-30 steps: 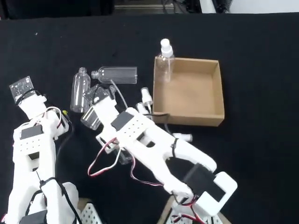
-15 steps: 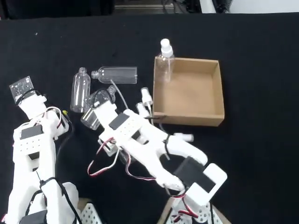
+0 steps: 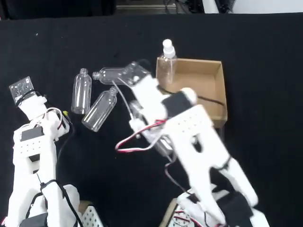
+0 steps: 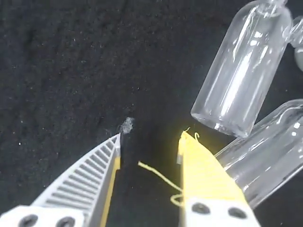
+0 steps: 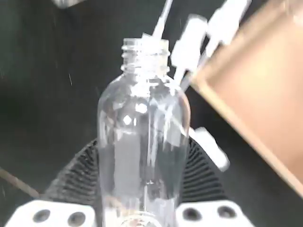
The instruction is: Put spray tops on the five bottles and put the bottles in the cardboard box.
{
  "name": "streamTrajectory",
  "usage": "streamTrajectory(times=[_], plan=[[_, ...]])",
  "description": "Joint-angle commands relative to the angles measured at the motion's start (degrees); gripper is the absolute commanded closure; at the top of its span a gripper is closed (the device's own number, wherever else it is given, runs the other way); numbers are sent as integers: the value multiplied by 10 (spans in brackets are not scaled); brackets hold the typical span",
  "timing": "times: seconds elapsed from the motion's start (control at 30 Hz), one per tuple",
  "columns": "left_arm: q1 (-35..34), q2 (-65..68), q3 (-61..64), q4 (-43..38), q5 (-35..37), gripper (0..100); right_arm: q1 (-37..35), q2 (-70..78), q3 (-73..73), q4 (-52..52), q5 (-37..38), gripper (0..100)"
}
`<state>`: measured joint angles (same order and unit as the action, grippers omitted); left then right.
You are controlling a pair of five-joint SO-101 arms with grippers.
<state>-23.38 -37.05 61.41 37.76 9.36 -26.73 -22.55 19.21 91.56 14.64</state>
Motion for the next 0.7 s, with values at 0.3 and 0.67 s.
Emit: streamTrajectory(times=[0.3,0.67], plan=[[-5,-15,0,-13,-1,809,564,7,-35,-16,236,959],[-5,-15,1,-13,-1,809,718,293,-39,-196,251,959]])
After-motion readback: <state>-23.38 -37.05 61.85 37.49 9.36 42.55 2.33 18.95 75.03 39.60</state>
